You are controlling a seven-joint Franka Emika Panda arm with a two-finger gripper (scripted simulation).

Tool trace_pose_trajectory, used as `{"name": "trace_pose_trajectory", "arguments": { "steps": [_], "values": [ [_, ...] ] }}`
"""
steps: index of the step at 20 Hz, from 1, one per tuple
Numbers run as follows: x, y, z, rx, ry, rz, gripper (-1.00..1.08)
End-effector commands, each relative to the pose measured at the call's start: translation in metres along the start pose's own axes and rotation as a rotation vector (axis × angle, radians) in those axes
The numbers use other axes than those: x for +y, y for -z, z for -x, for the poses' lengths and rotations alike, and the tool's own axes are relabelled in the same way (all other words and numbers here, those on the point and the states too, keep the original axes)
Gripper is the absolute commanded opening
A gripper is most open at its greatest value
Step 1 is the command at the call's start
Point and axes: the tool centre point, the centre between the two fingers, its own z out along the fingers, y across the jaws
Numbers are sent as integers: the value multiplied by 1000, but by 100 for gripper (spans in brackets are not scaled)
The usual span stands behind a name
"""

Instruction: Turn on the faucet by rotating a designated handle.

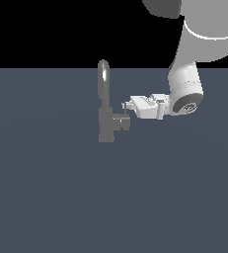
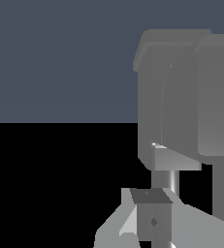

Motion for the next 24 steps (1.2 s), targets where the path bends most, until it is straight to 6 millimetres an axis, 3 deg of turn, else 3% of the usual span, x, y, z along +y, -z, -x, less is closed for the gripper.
{"name": "trace_pose_trajectory", "arguments": {
  "steps": [1, 24],
  "values": [
    [2, 0, 0, 0, 0, 0, -100],
    [50, 0, 12, 0, 0, -1, -100]
  ]
}}
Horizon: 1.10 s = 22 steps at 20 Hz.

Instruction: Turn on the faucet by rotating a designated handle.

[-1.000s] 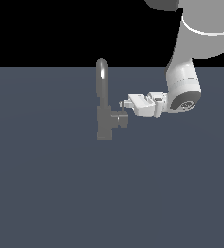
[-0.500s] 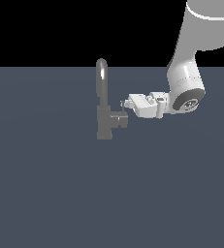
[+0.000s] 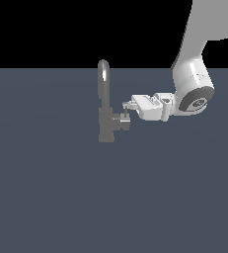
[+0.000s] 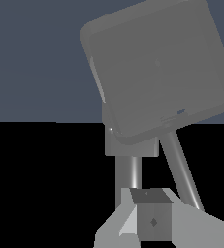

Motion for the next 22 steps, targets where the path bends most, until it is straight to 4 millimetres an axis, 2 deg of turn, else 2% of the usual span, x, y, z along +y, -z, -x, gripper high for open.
{"name": "trace_pose_trajectory", "arguments": {
  "steps": [1, 2, 18, 19, 20, 22],
  "values": [
    [8, 0, -2, -4, -10, 6, -100],
    [2, 0, 1, 0, 1, 1, -100],
    [56, 1, -29, -4, -10, 5, -100],
    [56, 1, -29, -4, -10, 5, -100],
    [43, 0, -14, 1, 22, 3, -100],
    [48, 0, -28, 0, 16, 4, -100]
  ]
}}
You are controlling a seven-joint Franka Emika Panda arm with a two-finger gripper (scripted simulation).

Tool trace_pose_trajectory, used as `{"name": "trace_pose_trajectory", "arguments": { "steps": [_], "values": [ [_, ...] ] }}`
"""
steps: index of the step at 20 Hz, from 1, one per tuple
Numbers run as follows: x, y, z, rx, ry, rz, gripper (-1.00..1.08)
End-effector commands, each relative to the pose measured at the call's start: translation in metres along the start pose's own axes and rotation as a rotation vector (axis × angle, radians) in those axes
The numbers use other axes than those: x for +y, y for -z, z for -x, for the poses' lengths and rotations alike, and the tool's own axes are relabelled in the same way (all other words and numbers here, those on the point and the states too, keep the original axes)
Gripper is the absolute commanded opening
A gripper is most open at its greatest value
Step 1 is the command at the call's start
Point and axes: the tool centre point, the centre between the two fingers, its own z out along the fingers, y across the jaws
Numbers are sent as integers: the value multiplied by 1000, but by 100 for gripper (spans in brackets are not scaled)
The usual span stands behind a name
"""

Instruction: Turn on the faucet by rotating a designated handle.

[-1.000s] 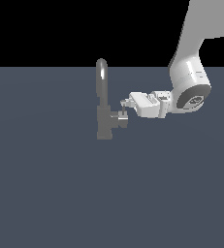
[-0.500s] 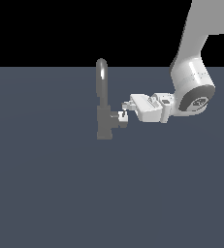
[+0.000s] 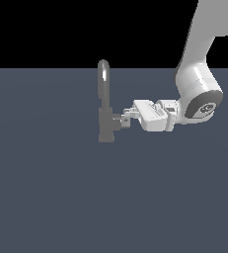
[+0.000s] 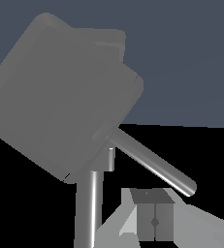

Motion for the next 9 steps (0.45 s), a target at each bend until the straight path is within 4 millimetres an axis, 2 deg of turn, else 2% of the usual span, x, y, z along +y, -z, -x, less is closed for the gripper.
{"name": "trace_pose_trajectory", "arguments": {
  "steps": [1, 7, 9],
  "values": [
    [8, 0, -21, -1, -18, -1, -100],
    [25, 0, -63, -5, -38, 0, -100],
    [28, 0, -68, -5, -40, 0, -100]
  ]
}}
